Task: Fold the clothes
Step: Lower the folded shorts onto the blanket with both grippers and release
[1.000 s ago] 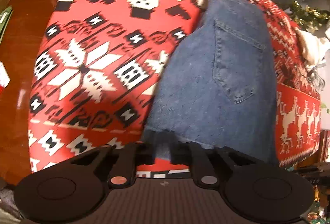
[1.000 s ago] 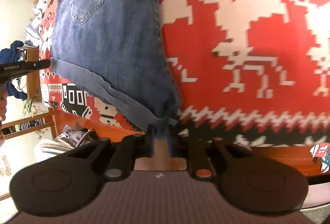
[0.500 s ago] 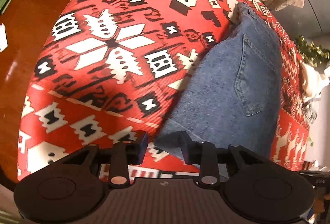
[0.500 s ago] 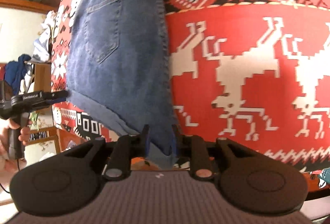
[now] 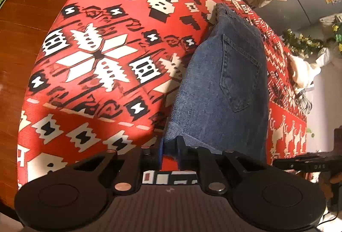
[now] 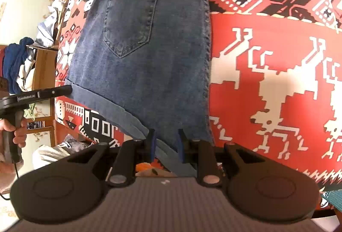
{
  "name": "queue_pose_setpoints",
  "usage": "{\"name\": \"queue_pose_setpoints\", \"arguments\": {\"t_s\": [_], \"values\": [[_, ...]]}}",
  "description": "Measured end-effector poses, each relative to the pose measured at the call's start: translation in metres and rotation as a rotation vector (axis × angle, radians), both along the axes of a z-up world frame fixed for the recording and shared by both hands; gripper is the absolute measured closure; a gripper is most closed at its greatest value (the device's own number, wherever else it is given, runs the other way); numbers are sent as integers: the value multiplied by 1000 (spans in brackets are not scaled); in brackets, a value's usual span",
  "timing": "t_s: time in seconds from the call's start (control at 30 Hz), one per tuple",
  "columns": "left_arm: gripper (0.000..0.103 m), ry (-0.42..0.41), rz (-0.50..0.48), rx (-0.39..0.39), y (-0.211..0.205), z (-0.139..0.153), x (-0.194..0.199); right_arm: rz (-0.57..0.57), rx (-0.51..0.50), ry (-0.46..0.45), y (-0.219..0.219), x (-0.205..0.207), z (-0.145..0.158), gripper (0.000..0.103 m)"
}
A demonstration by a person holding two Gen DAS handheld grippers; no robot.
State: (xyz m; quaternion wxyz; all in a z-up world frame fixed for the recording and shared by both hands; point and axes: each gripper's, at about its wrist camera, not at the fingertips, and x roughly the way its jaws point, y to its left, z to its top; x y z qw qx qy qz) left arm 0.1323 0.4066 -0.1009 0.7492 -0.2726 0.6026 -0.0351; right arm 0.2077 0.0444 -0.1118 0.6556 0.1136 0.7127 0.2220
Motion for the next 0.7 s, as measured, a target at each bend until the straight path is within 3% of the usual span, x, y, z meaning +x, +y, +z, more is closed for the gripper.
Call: {"name": "queue_pose_setpoints", "arguments": {"t_s": [0.17,0.3,0.47,0.63,0.7], "values": [[96,34,-16,31,-4,-9,11,12,4,-15,8,7,0,80],[84,43,-47,74,0,-6,14,39,6,-87,16,28,7,80],[83,3,34,115,14,12,19,79,12,-187,29,56,16,80],[91,-141,160,-12,-3,30,45,193,80,-357,77,105,23,85],[91,-148,212,-37,-17,21,53,224,128,-404,101,124,23,86]]}}
